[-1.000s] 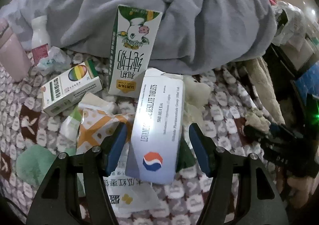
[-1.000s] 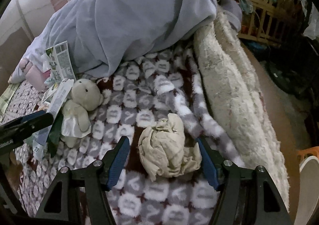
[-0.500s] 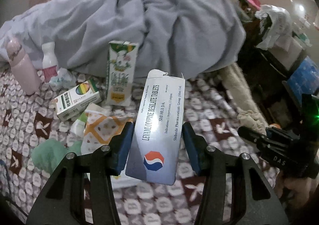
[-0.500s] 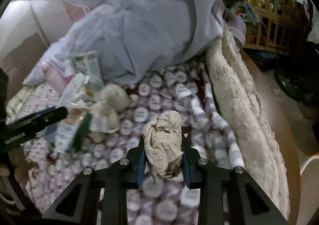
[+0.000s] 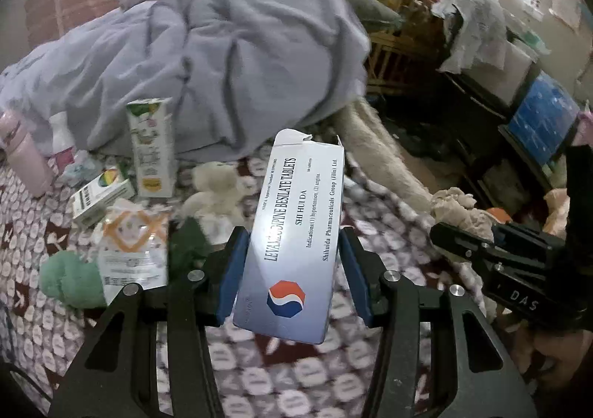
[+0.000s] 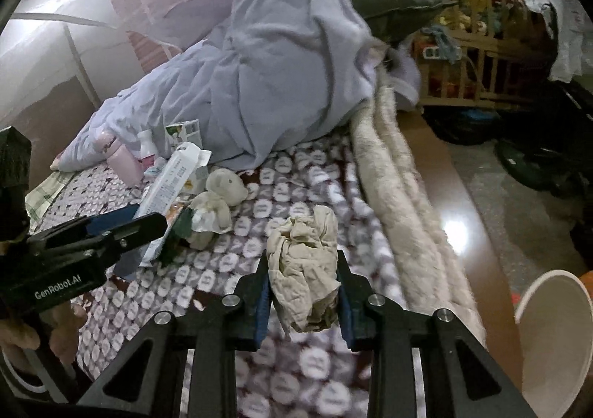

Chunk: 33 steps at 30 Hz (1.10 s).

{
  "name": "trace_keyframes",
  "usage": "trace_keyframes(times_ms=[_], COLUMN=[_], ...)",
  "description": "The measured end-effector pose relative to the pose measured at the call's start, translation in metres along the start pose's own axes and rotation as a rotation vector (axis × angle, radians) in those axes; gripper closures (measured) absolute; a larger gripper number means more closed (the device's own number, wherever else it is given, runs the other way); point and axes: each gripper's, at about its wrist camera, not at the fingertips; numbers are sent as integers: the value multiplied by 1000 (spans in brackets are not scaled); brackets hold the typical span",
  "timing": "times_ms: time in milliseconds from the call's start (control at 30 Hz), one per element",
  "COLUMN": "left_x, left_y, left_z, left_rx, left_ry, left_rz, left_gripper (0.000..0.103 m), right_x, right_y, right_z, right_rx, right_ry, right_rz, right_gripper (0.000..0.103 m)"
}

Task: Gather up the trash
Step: 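Carry the medicine box and beige cloth over the white bucket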

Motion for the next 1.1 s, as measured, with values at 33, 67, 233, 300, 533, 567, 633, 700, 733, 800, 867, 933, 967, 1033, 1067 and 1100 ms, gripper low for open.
trace_keyframes(times_ms=[33,67,233,300,533,567,633,700,733,800,867,933,967,1033,1067,1100], left_x=[-8,-12,-42,-54,-90,-96,-110,-122,-127,-138,-148,-157,-162,-170,-175,-178], left_y=[0,0,0,1,3,3,3,4,4,6,6,7,7,6,6,6], left_z=[1,1,6,9,14,15,16,18,19,21,24,25,27,29,31,32], left_rx=[-2,-2,-1,-1,-3,-3,-3,-2,-2,-1,0,3,6,10,13,15], left_ry=[0,0,-9,-12,-32,-36,-43,-53,-58,-68,-76,-84,-88,-96,-101,-105], left_rz=[15,23,69,89,139,146,164,182,189,205,221,231,238,246,252,258], left_gripper=[54,54,54,54,54,54,54,54,54,54,54,54,54,54,54,54], right_x=[-5,-9,-32,-41,-75,-78,-87,-96,-101,-110,-120,-127,-131,-137,-140,-143], right_y=[-2,-4,-15,-19,-33,-34,-39,-42,-45,-49,-53,-55,-57,-61,-62,-64], right_z=[-4,-8,-27,-34,-56,-58,-64,-68,-71,-76,-81,-84,-87,-90,-91,-93], right_rx=[-3,-6,-20,-24,-39,-41,-45,-48,-50,-52,-54,-56,-56,-56,-57,-57], right_ry=[-5,-8,-42,-59,-109,-115,-128,-138,-144,-155,-166,-175,-181,-192,-197,-203], right_rz=[9,16,54,68,122,128,146,165,176,193,213,226,233,242,247,254], right_gripper=[74,74,74,74,74,74,74,74,74,74,74,74,74,74,74,74])
Point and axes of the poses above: each gripper's, at about its wrist camera, not at the fingertips, and z roughly the way its jaws point, x to its left, y to its top, and after that the axes turned 7 degrees about x, right-handed
